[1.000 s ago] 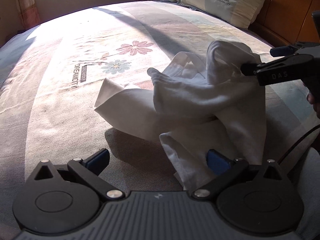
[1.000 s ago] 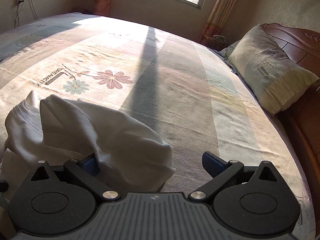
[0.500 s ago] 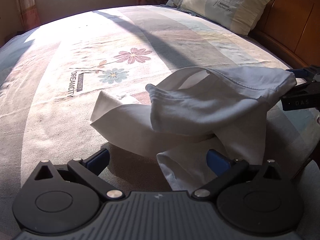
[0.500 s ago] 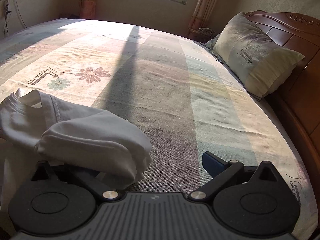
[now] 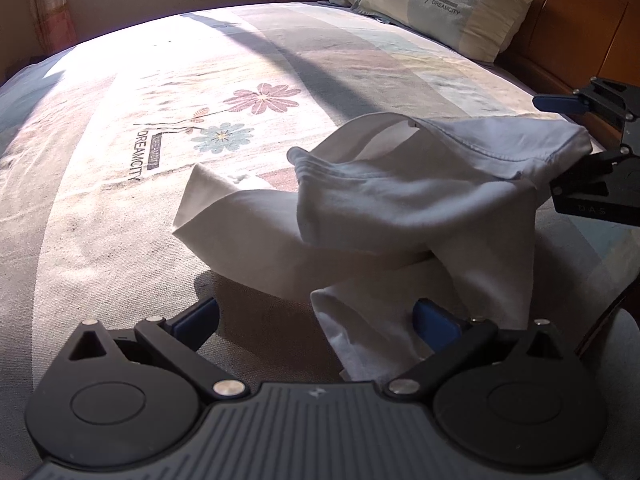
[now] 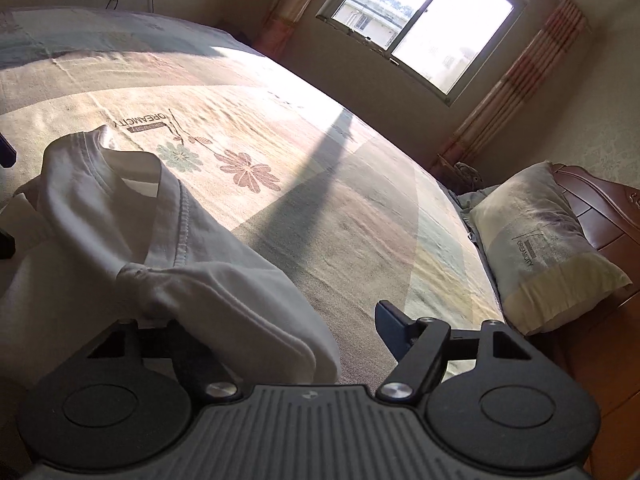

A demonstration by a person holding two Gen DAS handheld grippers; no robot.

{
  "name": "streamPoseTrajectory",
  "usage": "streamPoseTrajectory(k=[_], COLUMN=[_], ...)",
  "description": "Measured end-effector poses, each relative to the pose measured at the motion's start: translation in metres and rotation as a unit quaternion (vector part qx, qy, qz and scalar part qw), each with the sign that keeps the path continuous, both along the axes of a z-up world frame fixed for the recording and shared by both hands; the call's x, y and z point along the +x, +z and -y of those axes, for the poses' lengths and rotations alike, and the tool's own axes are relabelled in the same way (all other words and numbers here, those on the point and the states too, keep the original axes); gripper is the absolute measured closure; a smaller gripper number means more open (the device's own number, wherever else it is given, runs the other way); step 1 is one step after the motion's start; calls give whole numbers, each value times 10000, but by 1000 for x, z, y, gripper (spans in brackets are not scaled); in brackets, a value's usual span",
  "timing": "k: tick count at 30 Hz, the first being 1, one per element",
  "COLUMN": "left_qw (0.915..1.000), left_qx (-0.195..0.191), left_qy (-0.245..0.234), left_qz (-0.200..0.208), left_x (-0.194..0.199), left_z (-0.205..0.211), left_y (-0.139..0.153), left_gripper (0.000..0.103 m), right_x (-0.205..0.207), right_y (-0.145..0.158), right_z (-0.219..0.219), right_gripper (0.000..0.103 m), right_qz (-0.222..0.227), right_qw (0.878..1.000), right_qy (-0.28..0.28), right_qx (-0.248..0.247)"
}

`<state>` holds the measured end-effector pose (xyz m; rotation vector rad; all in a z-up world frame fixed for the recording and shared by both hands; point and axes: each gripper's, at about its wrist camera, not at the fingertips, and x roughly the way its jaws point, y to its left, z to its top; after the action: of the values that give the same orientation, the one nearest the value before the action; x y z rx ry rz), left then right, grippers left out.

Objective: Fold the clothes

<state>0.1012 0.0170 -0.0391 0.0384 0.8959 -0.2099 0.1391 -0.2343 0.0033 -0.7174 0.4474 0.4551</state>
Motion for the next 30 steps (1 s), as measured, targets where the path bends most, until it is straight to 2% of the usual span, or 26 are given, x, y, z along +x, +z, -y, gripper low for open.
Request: streamPoseTrajectory(k=[2, 3, 5, 6, 11, 16, 24, 30], left_qw=[10000, 9999, 9998, 9998, 9995, 9993, 9990, 9987], left_qx=[28, 31, 38, 48, 106, 34, 11, -70], left_qy=[-57, -84, -141, -159, -151, -91, 115, 251], left_qz=[40, 58, 100, 123, 247, 362, 435, 428], left_x=[-1, -2, -4, -5, -11, -10, 2, 11], left_z=[1, 1, 2, 2, 0, -5, -12, -18], left_y=[2, 3, 5, 7, 14, 19, 18, 16], left_gripper=[1, 1, 1, 1, 1, 1, 1, 1], right_x=[-4, -6, -8, -8, 9, 64, 157, 219], right_y=[3, 4, 5, 5, 19, 44, 36, 13], right_z=[-1, -3, -6, -6, -4, -2, -19, -22], right_gripper=[49, 54, 83, 86, 91, 91, 91, 91], right_qz=[-110, -178, -372, -476, -708, -786, -1009, -996], right_qw=[9997, 9993, 9981, 9974, 9960, 9961, 9944, 9917], right_qy=[200, 307, 491, 531, 521, 177, -251, -811], right_qx=[-73, -95, -85, -65, 153, 348, 210, 40])
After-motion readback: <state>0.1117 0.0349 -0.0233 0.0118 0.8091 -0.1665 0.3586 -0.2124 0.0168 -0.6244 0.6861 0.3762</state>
